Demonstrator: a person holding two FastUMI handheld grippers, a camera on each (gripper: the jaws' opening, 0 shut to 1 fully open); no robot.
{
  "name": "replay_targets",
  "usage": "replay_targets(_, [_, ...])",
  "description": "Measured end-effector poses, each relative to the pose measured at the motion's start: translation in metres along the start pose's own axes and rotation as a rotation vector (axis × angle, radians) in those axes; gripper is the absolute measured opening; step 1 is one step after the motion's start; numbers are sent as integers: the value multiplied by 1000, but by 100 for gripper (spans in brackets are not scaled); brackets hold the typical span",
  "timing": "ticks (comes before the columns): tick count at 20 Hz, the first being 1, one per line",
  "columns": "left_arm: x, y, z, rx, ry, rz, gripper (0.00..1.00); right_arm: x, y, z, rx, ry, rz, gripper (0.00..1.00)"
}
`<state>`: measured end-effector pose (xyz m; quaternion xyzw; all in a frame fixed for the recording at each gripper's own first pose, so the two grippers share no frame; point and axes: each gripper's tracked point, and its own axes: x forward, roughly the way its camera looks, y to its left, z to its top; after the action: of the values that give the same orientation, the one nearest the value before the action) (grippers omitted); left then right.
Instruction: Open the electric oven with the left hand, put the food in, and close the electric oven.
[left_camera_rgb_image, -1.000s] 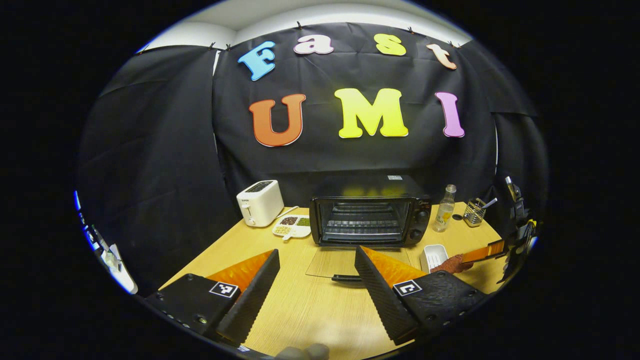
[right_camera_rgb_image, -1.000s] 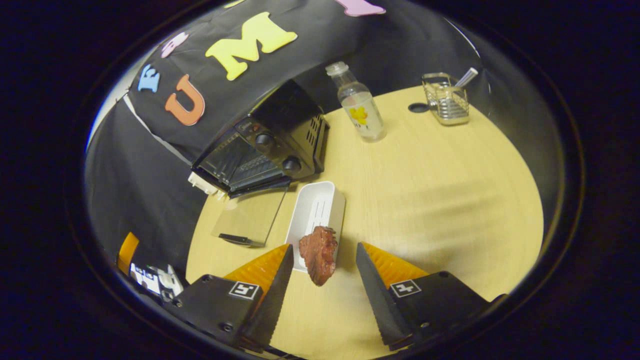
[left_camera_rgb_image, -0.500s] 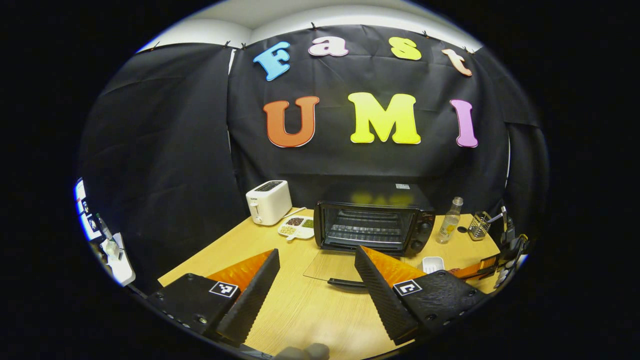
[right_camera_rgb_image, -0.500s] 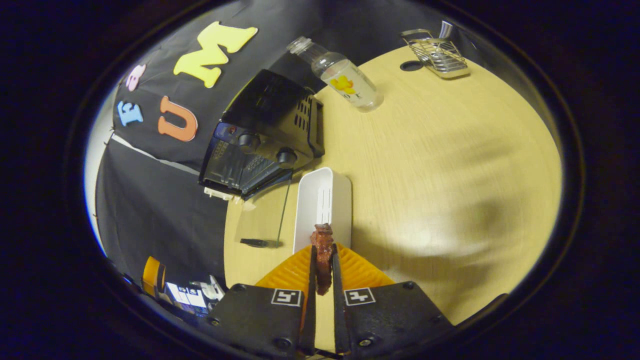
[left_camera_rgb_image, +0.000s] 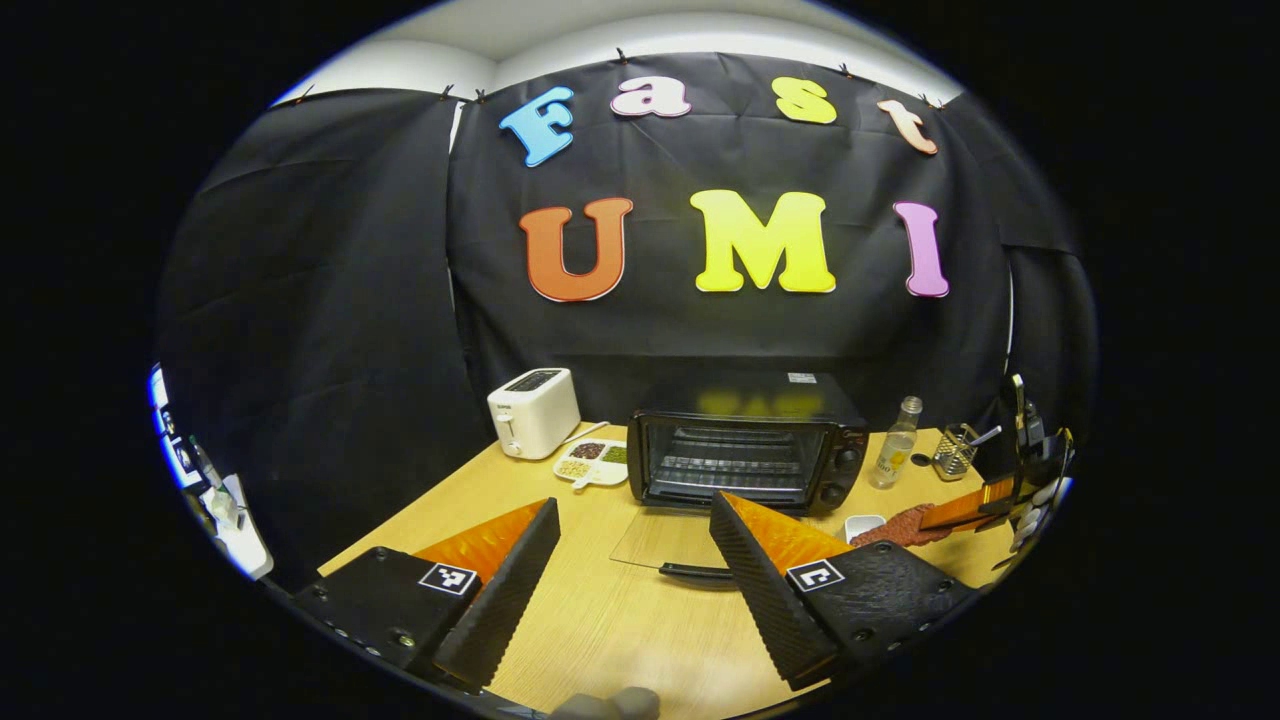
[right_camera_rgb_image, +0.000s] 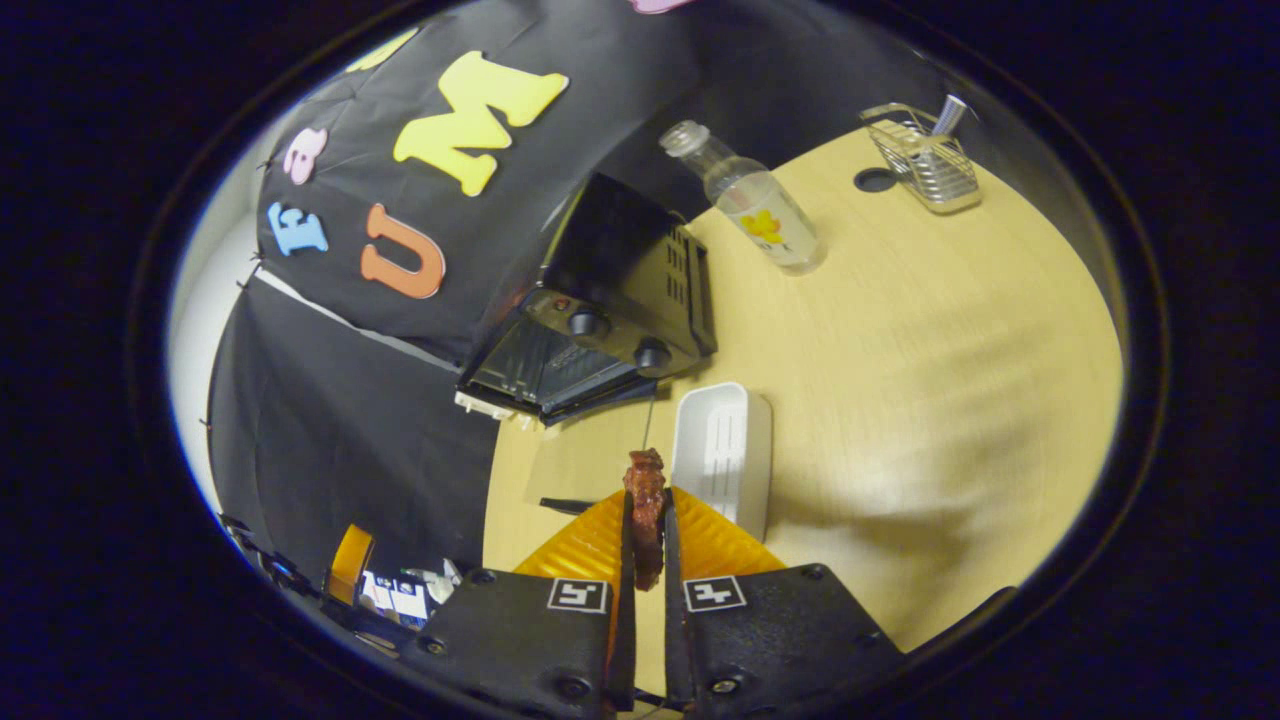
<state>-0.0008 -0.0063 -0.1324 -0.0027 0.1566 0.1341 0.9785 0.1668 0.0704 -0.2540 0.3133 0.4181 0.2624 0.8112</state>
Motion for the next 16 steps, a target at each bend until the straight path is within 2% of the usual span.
replay_targets(1, [1, 1, 1, 3, -4, -19, 97, 3, 12, 2, -5, -21, 2, 15])
replay_targets(6, [8, 20, 9, 43, -26, -68, 97, 35, 62, 9, 43, -117, 21, 14])
replay_targets(11, [24, 41, 3, 84, -9, -136, 97, 81, 92, 19, 143, -255, 0, 14])
replay_targets(16, [35, 68, -1, 84, 15, -172, 97, 135, 122, 32, 287, -450, 59, 14])
